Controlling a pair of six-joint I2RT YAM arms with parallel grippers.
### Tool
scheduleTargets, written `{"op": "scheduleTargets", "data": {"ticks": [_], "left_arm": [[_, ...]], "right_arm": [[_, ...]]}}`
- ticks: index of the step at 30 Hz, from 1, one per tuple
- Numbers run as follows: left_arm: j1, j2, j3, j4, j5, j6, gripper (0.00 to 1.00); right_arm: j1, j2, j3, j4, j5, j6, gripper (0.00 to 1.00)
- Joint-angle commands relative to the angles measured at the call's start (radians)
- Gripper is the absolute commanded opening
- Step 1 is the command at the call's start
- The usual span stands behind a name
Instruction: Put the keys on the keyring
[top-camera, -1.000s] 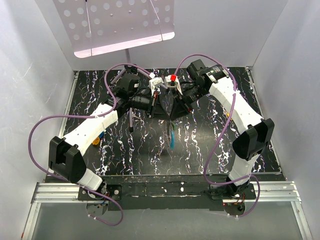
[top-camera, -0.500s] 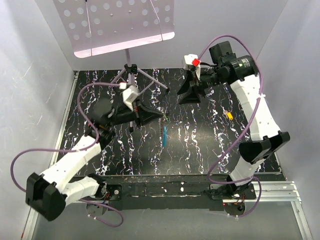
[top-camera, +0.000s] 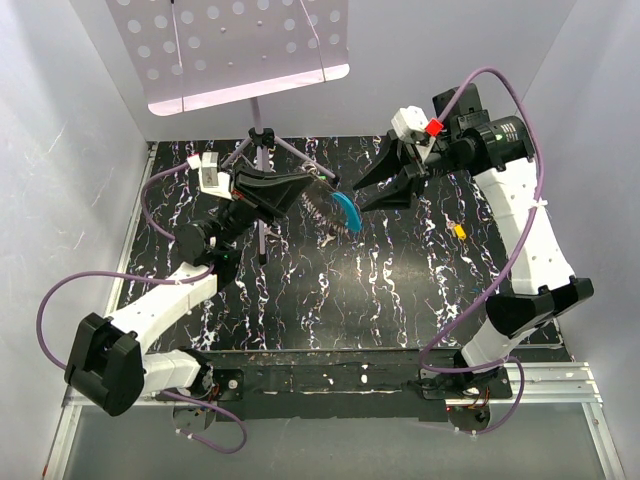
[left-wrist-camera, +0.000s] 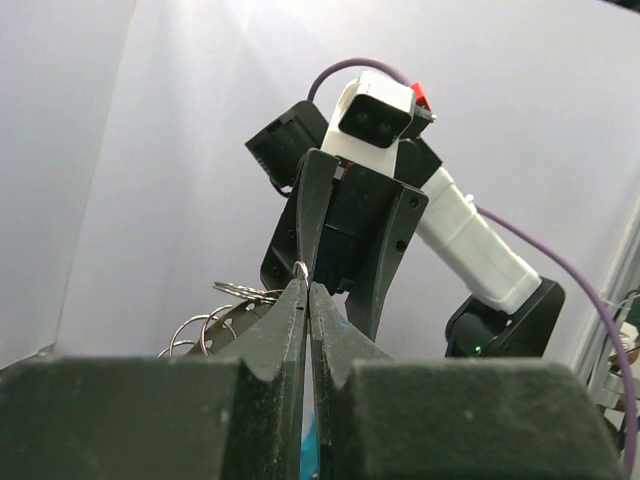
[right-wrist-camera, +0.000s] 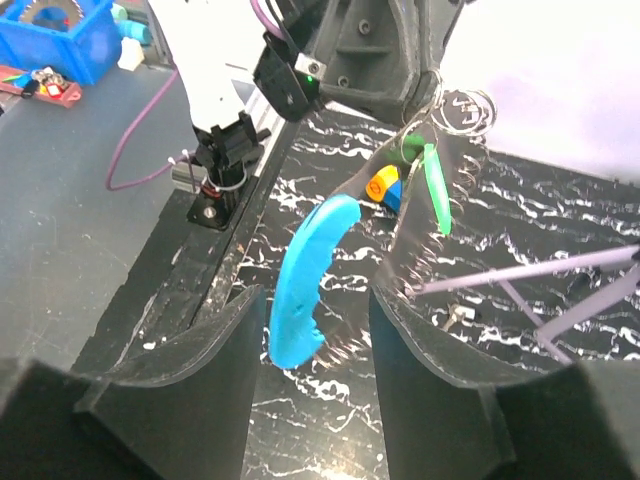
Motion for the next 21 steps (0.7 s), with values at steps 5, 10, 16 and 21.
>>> {"op": "scheduleTargets", "data": {"ticks": [5, 10, 16, 21], "left_arm": [[0.004, -0.009, 0.051, 0.273, 0.049, -0.076, 0.0], [0.005, 0.01, 0.061, 0.256, 0.149, -0.084, 0.0], [0.016, 0.049, 0.103, 0.278, 0.285, -0.147, 0.0], [0.02, 0.083, 0.157, 0.293, 0.458, -0.205, 0.0]], "right_arm": [[-0.003, -0.012, 0.093, 0.033, -0.11, 0.182, 0.53], [0.014, -0.015, 0.069, 0.063, -0.112, 0.23, 0.5], [0.049, -0.012, 0.043, 0.066, -0.072, 0.246, 0.42], [0.048, -0.012, 0.048, 0.067, -0.063, 0.272, 0.38]]}}
